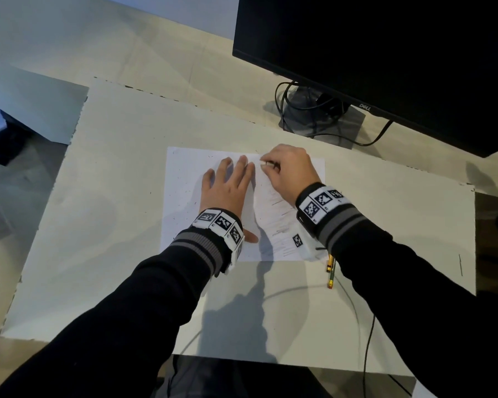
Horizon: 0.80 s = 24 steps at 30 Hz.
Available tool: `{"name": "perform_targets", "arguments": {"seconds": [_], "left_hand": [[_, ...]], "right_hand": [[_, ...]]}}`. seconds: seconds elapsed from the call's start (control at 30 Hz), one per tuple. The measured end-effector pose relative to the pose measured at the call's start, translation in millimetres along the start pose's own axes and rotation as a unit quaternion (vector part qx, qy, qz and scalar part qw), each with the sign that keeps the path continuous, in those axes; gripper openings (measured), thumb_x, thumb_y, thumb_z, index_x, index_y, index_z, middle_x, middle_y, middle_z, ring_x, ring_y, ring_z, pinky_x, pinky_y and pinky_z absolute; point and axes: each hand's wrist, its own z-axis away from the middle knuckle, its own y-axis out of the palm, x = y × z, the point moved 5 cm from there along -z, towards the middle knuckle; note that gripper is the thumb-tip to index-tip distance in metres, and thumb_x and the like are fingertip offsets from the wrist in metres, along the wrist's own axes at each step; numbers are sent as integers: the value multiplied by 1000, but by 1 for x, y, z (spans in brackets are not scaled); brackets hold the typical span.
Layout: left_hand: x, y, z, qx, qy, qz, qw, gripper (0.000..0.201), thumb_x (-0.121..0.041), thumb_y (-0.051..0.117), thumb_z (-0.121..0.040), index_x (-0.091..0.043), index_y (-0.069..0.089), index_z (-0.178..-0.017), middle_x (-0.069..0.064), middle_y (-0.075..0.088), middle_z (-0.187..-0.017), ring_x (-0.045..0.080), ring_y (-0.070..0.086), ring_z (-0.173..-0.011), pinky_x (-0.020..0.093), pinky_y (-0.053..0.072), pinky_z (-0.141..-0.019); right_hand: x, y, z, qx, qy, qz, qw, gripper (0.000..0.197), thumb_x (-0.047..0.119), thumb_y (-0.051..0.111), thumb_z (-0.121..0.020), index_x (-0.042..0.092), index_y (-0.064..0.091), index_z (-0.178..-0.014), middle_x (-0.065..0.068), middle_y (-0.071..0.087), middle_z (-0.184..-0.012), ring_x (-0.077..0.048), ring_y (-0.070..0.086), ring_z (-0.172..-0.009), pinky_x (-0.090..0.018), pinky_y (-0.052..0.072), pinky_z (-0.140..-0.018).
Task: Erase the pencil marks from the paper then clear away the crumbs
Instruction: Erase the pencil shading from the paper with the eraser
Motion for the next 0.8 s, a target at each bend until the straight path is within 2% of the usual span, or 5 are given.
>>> {"name": "perform_targets", "arguments": {"seconds": [0.2,0.4,0.6,0.8], "left_hand": [[-2,1,0,-3,-2,3,1000,155,-86,70,-50,-15,-21,-153,3,-21,-162,32,-8,-150,52,11,-120],[-2,-2,1,-2,-1,-1,1000,152,-85,70,-53,-14,-20,-153,4,-19,-162,33,-7,-149,52,10,-120],[-2,1,0,3,-4,-2,1000,153,-86,70,-53,-14,-22,-153,3,-22,-162,33,-10,-150,51,9,-121],[-3,-3,2,7,-5,-1,1000,154,-83,73,-52,-15,-21,-153,3,-20,-162,33,-8,-149,52,11,-120]], "right_hand": [[10,10,48,60,-25,-31,997,15,14,69,-87,12,76,-101,0,70,-93,-16,63,-84,-34,54,-82],[2,4,-1,-2,20,-20,1000,17,20,68,-89,15,76,-103,0,71,-97,-13,64,-87,-32,54,-85],[5,9,46,35,-11,-37,999,16,14,69,-88,12,75,-102,0,69,-92,-13,61,-82,-30,53,-81],[-5,2,11,0,15,-8,1000,15,19,66,-91,14,75,-102,0,70,-97,-15,63,-87,-34,54,-85]]}}
